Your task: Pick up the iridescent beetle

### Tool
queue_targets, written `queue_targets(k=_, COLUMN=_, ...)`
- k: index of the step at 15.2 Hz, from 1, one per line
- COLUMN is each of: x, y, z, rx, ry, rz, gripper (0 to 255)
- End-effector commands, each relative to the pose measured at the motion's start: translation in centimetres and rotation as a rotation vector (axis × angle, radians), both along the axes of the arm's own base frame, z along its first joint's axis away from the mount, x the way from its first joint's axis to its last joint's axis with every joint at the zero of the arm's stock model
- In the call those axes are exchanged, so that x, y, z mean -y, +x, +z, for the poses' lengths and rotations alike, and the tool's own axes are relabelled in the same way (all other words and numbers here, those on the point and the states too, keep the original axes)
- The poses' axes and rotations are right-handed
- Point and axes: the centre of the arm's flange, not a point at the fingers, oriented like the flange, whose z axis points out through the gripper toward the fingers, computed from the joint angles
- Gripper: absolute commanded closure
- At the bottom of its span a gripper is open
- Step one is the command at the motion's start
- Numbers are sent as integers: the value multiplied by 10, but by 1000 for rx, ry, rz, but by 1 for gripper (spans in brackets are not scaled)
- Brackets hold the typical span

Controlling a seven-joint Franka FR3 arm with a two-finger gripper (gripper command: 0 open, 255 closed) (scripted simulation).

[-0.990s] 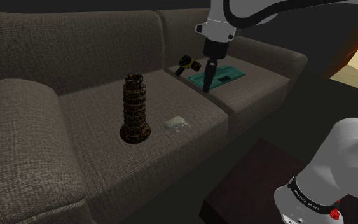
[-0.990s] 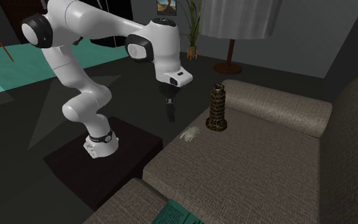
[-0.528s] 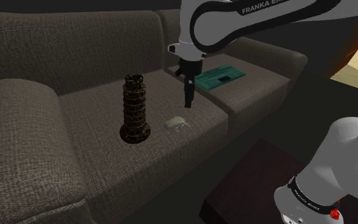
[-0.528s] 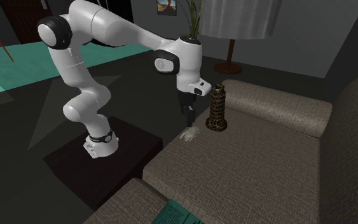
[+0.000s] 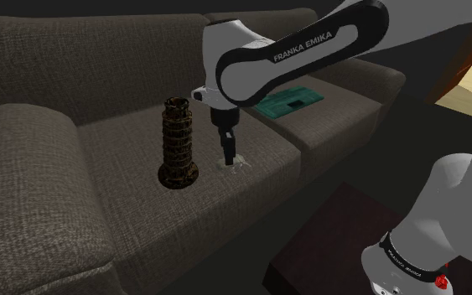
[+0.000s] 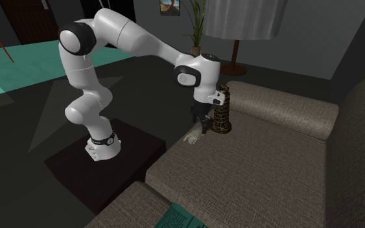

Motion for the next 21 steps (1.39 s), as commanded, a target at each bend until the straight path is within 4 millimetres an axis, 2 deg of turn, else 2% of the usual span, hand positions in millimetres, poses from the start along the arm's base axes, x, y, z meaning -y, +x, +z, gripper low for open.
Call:
queue_targets(k=1, x=-4, y=1, z=-12, rx=-1, ry=-1, rz=8, gripper=0)
queue_targets(k=5, x=-4, y=1, z=-33, rx=-1, ry=-1, rz=8, gripper=0)
queue_targets(k=7, x=-4, y=1, z=-36, rx=-1, ry=-1, rz=8, gripper=0)
queue_targets(k=8, x=-4, y=2, z=-37, rx=-1, ry=-1, rz=8, gripper=255)
queue_targets(k=17, x=-4, y=1, z=-36, rx=-1, ry=-1, rz=8, gripper=255)
queue_targets(k=21, x=-4, y=1, z=-15, rx=-1, ry=-1, rz=8, gripper=255)
